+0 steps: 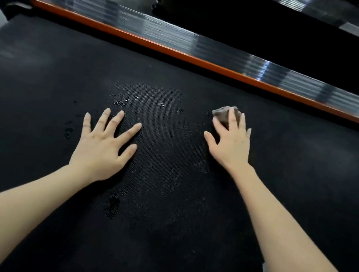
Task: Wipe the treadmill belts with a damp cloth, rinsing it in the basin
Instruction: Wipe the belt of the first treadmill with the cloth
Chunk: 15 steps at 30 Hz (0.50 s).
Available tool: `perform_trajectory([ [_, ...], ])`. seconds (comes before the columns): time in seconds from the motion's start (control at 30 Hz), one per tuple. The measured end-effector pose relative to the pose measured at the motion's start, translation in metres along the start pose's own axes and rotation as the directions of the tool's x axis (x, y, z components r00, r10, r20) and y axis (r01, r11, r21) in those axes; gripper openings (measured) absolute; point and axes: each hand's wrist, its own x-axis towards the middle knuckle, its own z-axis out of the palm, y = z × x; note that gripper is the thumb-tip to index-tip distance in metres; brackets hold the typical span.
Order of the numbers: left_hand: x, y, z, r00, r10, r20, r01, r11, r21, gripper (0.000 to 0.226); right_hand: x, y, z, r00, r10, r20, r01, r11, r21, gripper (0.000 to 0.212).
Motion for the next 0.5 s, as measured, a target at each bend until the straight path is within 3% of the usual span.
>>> perform_trajectory([
  [0.1,0.002,-0.002,-0.004,1.000,0.002,0.015,-0.002,1.000,-0.016,0.073,0.001,0.006,0.009,0.998,0.002,-0.055,-0.002,1.000,0.007,0.045],
  [0.17,0.016,-0.012,-0.009,0.998,-0.008,-0.059,0.007,1.000,-0.014,0.074,0.010,0.014,0.006,0.997,0.021,-0.074,-0.015,0.996,0.086,0.050],
  [0.27,0.046,-0.042,-0.015,0.985,-0.159,-0.063,0.162,0.985,0.056,0.072,0.026,0.028,0.009,0.993,0.056,-0.107,-0.043,0.991,0.128,0.050],
  [0.33,0.055,-0.054,-0.010,0.974,-0.223,-0.026,0.224,0.972,0.070,0.076,0.045,0.042,0.009,0.984,0.103,-0.144,-0.082,0.986,0.144,0.048],
  [0.5,0.058,-0.057,0.001,0.977,-0.207,-0.049,0.209,0.978,0.019,0.082,0.115,0.034,0.010,0.932,0.325,-0.164,-0.298,0.940,0.167,0.045],
])
